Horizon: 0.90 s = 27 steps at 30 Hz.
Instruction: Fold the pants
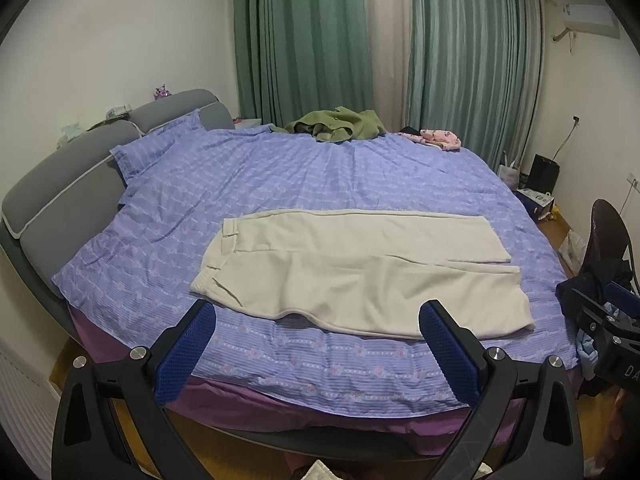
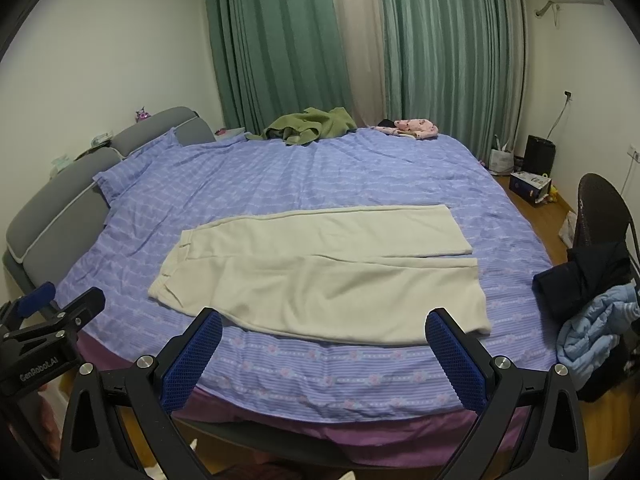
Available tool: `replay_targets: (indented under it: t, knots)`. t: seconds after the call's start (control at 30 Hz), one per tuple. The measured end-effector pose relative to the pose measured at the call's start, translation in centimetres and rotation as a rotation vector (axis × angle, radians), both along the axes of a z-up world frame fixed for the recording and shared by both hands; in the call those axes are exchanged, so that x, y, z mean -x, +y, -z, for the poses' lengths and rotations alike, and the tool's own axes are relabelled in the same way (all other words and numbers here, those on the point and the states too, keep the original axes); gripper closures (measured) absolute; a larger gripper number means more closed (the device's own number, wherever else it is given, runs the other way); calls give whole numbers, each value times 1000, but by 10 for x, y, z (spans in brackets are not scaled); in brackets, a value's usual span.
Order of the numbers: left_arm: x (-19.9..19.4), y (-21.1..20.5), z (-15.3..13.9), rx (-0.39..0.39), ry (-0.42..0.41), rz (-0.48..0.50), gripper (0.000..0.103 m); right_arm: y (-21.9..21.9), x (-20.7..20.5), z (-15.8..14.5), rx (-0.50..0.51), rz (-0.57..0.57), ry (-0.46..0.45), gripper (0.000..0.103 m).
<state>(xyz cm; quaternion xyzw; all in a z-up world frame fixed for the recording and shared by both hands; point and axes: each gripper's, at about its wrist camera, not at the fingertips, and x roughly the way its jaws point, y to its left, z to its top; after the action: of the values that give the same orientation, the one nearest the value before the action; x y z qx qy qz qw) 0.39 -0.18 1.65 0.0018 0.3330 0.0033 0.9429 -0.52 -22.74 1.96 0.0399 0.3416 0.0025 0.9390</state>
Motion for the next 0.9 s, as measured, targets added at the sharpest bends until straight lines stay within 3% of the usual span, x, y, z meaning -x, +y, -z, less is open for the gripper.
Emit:
replay_targets:
  t: [0.9]
  knots:
    - [10, 13, -2, 0, -36, -31, 0, 3, 7, -4, 14, -32, -37, 0]
